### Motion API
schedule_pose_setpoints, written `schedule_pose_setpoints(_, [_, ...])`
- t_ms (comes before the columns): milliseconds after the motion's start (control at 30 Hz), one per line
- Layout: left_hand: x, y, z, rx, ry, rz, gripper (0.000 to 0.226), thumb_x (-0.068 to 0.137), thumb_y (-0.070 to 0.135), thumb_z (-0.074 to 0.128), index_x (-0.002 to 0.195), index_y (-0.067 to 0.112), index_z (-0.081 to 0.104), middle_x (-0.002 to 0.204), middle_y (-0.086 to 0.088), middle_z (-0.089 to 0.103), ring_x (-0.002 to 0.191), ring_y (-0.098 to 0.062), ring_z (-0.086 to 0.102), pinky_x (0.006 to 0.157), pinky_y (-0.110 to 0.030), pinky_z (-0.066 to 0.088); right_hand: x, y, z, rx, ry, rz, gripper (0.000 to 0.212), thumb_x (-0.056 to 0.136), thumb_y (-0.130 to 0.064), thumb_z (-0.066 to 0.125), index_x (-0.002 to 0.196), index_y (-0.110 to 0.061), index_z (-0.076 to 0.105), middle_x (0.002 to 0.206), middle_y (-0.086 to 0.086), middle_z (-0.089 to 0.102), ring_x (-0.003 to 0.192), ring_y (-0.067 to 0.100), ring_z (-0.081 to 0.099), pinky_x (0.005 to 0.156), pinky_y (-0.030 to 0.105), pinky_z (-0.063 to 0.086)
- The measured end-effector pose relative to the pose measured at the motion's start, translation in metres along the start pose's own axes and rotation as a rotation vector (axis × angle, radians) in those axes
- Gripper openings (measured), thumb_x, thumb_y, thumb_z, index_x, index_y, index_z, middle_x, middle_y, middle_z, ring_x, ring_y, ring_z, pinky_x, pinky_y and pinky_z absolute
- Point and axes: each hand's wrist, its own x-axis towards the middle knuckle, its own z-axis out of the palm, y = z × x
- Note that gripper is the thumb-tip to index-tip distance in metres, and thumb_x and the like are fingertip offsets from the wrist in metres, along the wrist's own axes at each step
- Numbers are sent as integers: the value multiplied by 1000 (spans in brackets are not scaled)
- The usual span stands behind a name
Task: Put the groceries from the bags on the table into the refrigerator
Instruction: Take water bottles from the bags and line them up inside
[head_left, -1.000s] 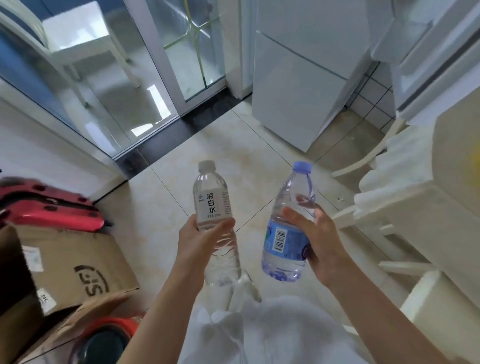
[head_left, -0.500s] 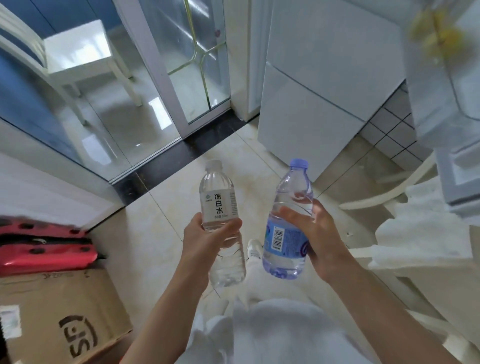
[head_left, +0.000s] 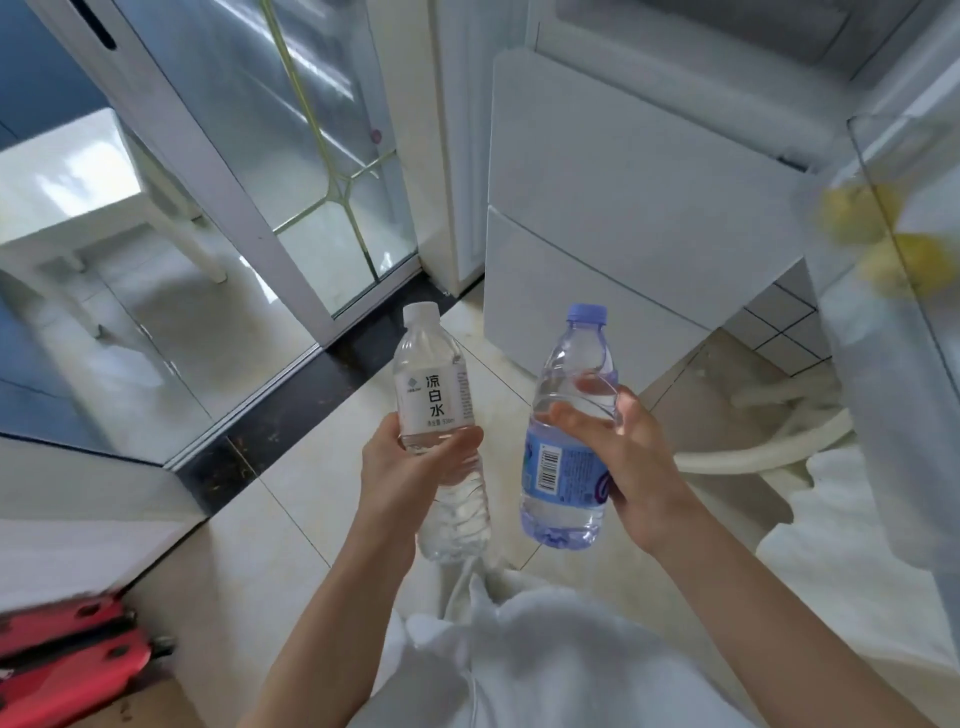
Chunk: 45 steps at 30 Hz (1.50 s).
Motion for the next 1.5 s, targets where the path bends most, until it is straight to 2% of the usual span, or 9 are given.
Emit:
schedule_pose_setpoints(100, [43,27,3,15,-48,9,41,71,10,82,108,11,63,91,-8,73,71,-17,73,57,-22,54,34,-16,11,27,47,13,64,62,-46,81,119,-29,56,109,0,70,100,24,68,93,51,52])
schedule_pose_setpoints(200, [88,61,4,40,-127,33,33,73,4,80,101,11,64,86,-8,73,62,-11,71,53,-18,53,70,-37,24,80,136,4,61,63,-39,84,116,-29,57,108,1,69,96,22,69,87,43,54])
schedule_pose_setpoints(333, [148,110,5,134,-244,100,40,71,6,83,105,10,63,89,-9,73,68,-12,72,55,-17,53,114,-69,43,173,244,-11,48,70,-30,80,111,-33,56,104,-3,69,94,19,68,84,40,54])
schedule_pose_setpoints(600, [236,196,38,242,-420,182,40,68,12,84,104,10,65,89,-9,74,77,-23,74,62,-25,56,175,-122,60,264,408,-78,63,60,-41,86,115,-30,58,109,1,69,97,22,69,89,49,54])
schedule_pose_setpoints(900, [279,282,126,219,-607,314,41,71,6,82,106,7,62,84,-5,73,65,-12,72,53,-16,52,215,-207,25,236,548,-274,59,64,-38,78,119,-30,57,104,-6,71,96,13,69,91,47,53])
schedule_pose_setpoints(1100, [299,340,198,188,-686,451,49,67,11,86,110,11,63,91,-7,74,80,-23,74,64,-28,59,250,-276,-21,164,607,-414,65,62,-38,80,121,-27,56,101,-6,73,99,15,68,93,49,51])
schedule_pose_setpoints(1233, [307,383,251,172,-693,542,58,55,20,88,107,13,64,90,-7,75,82,-28,73,74,-43,60,269,-324,-55,172,637,-516,61,67,-25,84,120,-21,55,94,-7,75,93,13,70,81,38,52])
schedule_pose_setpoints(1367, [308,422,295,115,-668,623,50,59,11,90,103,13,66,84,-4,75,76,-23,74,65,-33,59,288,-364,-83,192,689,-597,61,64,-30,80,119,-21,55,92,-6,75,92,14,71,85,43,54])
schedule_pose_setpoints(1500, [308,459,329,68,-697,711,39,67,3,84,97,17,64,78,1,74,69,-11,71,56,-21,54,306,-399,-101,229,733,-701,63,69,-24,83,124,-16,53,94,-6,75,90,13,71,90,43,53])
